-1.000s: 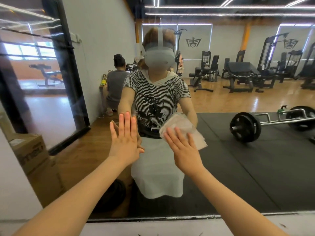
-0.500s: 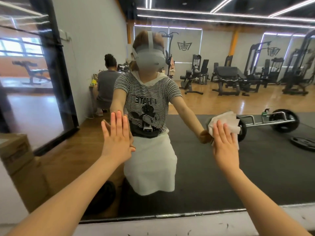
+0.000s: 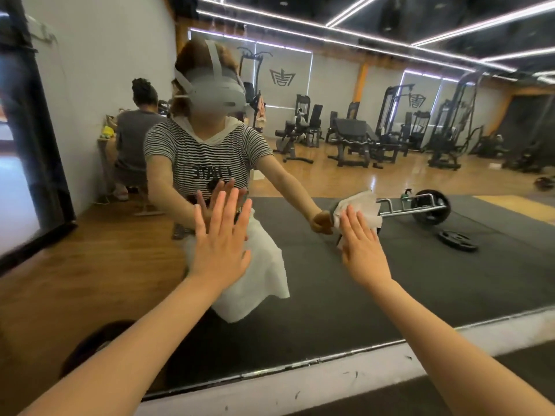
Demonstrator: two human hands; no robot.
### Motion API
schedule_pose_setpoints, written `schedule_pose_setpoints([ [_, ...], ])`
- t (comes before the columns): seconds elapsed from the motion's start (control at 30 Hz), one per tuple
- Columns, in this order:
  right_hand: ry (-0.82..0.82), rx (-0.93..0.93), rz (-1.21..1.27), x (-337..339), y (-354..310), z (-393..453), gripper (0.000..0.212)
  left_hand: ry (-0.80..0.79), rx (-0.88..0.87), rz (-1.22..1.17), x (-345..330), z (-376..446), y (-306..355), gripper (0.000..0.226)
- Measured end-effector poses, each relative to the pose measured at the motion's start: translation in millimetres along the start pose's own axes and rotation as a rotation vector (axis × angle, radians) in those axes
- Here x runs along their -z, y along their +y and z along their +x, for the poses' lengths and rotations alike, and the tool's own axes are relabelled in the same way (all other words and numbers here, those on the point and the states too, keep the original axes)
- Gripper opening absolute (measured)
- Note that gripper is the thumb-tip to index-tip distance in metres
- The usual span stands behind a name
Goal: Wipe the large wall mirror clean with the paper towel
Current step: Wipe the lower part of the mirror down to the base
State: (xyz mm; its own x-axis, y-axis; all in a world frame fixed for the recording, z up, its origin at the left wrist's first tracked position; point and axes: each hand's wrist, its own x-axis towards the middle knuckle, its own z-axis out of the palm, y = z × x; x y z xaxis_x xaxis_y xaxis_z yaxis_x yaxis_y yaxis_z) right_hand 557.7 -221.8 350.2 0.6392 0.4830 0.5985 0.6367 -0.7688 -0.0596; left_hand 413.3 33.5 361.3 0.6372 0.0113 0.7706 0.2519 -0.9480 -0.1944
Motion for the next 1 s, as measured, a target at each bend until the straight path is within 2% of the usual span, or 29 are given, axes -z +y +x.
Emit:
schedule_pose_setpoints([
  [0.1,0.005,-0.008,-0.005,2.2,-3.2,1.3,0.078,-0.008,-0.094,-0.033,-0.1,22.0,26.6,0.114],
  [0.27,0.123,0.035,-0.068,-7.9,6.0,-1.1,0.082,-0.146,-0.207,0.034,-5.2,45.7,70.2,0.124],
  [0.4,0.268,0.106,-0.171,-22.0,16.1,4.7,0.064,-0.314,-0.108,0.069,-26.4,51.4,104.3,0.126],
  [0.5,0.352,0.212,-0.156,-36.6,32.5,13.5,0.060,-0.254,-0.047,0.092,-43.5,50.2,106.0,0.136],
  [0.6,0.456,0.308,-0.093,-49.6,43.0,22.6,0.056,-0.159,-0.057,0.101,-44.1,49.3,102.2,0.150],
  [0.73,0.574,0.454,0.003,-61.6,57.3,34.0,0.054,-0.168,-0.081,0.174,-42.1,50.0,102.1,0.154],
  [0.9,0.614,0.520,0.087,-76.2,68.4,40.2,0.056,-0.189,-0.017,0.303,-37.0,49.8,113.2,0.157],
  [1.0,0.577,0.516,0.088,-77.9,70.2,39.8,0.064,-0.226,0.037,0.376,-31.4,49.4,124.3,0.156],
])
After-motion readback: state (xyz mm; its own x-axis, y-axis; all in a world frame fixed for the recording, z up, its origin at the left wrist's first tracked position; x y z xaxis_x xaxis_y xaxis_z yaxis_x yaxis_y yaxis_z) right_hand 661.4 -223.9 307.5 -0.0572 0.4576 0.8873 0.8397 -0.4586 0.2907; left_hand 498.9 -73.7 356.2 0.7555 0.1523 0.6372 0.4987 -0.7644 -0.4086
